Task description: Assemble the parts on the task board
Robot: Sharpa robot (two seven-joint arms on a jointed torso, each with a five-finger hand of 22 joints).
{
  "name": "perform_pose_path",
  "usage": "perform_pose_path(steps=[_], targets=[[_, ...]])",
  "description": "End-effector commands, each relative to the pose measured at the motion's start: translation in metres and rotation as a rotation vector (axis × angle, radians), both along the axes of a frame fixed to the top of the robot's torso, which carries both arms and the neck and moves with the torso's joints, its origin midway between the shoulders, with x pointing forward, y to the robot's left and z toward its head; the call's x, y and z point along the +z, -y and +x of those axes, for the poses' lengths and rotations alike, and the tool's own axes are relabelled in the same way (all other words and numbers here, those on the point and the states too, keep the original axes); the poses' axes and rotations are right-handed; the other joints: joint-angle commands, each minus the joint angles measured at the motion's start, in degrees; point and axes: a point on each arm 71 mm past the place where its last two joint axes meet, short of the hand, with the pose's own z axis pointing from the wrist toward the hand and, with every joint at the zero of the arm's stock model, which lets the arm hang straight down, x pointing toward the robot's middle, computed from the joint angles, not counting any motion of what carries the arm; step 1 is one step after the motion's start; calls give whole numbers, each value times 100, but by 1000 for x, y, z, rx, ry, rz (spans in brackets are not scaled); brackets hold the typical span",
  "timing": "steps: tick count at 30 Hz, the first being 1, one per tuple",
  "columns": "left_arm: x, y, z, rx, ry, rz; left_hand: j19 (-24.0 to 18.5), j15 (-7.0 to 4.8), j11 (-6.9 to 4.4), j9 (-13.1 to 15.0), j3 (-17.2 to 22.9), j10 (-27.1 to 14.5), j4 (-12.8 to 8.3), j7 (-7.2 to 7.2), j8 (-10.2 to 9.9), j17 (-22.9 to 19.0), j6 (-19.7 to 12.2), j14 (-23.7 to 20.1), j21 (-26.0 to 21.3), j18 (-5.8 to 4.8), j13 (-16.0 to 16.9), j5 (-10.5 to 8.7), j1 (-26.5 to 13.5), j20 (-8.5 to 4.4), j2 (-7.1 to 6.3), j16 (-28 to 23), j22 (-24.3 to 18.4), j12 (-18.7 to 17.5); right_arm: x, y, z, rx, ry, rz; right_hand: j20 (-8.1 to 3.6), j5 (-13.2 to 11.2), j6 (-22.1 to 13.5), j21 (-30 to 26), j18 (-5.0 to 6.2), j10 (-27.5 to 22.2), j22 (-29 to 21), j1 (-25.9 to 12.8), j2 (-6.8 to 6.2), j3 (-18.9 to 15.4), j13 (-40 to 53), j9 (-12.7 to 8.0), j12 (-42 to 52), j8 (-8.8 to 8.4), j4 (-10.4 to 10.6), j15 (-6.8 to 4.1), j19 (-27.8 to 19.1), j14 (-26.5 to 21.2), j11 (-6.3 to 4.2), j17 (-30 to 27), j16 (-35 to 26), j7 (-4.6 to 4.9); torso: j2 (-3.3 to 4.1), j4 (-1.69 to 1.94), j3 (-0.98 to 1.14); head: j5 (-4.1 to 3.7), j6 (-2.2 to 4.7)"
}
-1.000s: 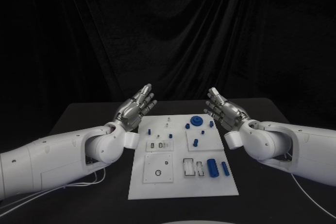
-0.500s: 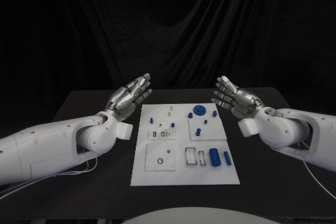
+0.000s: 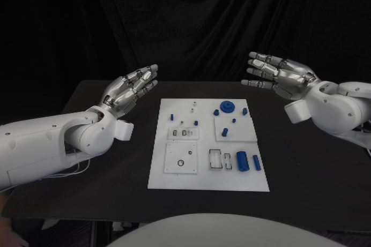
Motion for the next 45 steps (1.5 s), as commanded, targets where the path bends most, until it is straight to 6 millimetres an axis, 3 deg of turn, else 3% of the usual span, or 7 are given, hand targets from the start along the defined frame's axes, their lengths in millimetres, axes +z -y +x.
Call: perform_pose_path(steps=[1,10,20,22,24,30,45], targets=[[15,-1,-4,14,159,-36,39,18,24,11,48,56,-7,8,56,10,80,62,41,51,10,52,79,17,-26,44,8,70,3,-4,2,85,12,-275,11,-27,53,128,108,13,39,89,-3,3,10,7,149,58,-75,27,387,142,38,37,104,-3,240,14,-26,-3,107],[32,-3,-7,13,190,-42,63,44,63,17,78,123,-7,26,113,28,157,172,52,50,20,108,116,42,-44,137,12,185,27,-13,17,166,275,-841,-218,-1380,1855,591,114,1176,166,351,-129,518,206,450,2105,1261,-611,-76,2281,2564,131,544,1464,487,517,162,-82,-214,349],[39,-4,-10,3,198,-52,70,63,82,18,95,139,-17,35,130,27,172,185,55,47,22,138,139,58,-54,147,13,216,47,-32,25,169,694,-1333,-492,-1944,2463,889,125,2065,289,132,-508,887,159,489,2145,937,-553,-236,3642,4283,179,666,1928,381,759,270,-172,-284,622],[40,-5,-11,4,198,-53,70,71,88,18,103,142,-19,37,136,26,178,185,55,46,22,151,146,65,-54,148,12,224,49,-35,24,171,770,-1406,-976,-1920,2648,1630,-35,2547,684,121,-613,945,177,525,2124,799,-583,-650,4774,5664,30,1080,2752,94,810,295,-196,-320,664],[40,-6,-12,5,198,-53,70,71,88,18,103,142,-19,37,136,26,178,185,55,46,22,151,146,65,-54,148,12,224,51,-39,23,169,835,-1457,-1028,-1885,2817,2183,13,2897,1104,90,-667,1025,166,564,1997,677,-563,-774,5100,6130,-59,1432,3345,9,842,316,-209,-356,674],[41,-7,-13,3,197,-55,71,77,91,17,109,138,-22,40,137,26,173,187,55,45,21,164,152,70,-54,149,12,222,54,-48,20,153,952,-1519,-1050,-1785,3172,6151,-394,3658,5741,-26,-981,1575,188,791,1245,90,-380,-869,5291,6261,-93,2589,5107,-3,917,351,-224,-393,697],[41,-3,-14,-16,195,-66,89,87,93,16,133,125,-31,40,146,25,174,195,64,47,17,207,175,84,-55,158,16,222,41,-47,13,161,953,-1546,-1027,-1921,3088,6916,-519,3872,6804,-233,-1156,1643,215,849,1123,-116,-239,-900,5595,6807,-82,3835,6043,-38,1109,430,-254,-568,812]])
